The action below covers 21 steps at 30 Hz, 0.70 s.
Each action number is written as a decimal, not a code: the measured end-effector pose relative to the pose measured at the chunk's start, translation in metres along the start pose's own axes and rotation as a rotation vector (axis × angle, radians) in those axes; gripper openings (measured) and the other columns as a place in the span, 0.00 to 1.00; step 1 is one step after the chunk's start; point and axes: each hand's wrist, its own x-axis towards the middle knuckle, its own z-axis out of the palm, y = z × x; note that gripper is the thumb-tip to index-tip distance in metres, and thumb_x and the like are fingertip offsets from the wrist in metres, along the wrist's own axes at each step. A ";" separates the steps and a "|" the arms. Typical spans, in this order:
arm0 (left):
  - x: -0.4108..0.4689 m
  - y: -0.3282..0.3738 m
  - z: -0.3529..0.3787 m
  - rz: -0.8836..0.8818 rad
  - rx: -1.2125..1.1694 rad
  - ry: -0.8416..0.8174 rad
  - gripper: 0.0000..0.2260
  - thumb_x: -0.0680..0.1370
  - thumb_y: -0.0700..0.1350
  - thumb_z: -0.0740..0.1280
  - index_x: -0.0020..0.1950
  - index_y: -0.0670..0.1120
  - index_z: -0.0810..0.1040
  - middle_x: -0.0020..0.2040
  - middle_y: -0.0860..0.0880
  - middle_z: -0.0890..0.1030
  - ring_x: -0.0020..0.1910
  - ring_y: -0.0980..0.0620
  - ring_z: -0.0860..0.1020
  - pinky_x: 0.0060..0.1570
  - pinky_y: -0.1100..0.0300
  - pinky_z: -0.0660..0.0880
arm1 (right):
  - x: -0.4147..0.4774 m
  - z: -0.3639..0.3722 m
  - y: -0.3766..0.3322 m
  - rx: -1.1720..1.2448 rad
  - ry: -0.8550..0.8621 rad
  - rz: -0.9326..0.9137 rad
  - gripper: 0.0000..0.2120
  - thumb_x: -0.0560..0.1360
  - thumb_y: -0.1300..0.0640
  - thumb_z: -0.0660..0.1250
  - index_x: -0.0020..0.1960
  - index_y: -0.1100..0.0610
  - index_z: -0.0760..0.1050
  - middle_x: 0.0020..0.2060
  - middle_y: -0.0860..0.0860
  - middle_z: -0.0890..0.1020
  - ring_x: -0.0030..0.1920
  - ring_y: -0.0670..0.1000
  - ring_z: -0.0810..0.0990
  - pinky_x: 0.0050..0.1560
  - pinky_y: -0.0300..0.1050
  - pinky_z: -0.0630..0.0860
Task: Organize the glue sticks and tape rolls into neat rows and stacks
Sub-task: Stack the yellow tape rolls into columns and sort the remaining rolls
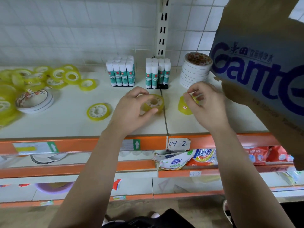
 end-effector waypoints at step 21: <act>-0.143 -0.184 -0.173 -0.302 0.307 0.334 0.15 0.77 0.49 0.65 0.60 0.45 0.81 0.56 0.45 0.80 0.52 0.40 0.80 0.50 0.43 0.77 | 0.023 0.232 -0.211 0.227 -0.252 -0.307 0.07 0.74 0.57 0.67 0.50 0.57 0.81 0.44 0.50 0.81 0.44 0.51 0.78 0.48 0.49 0.77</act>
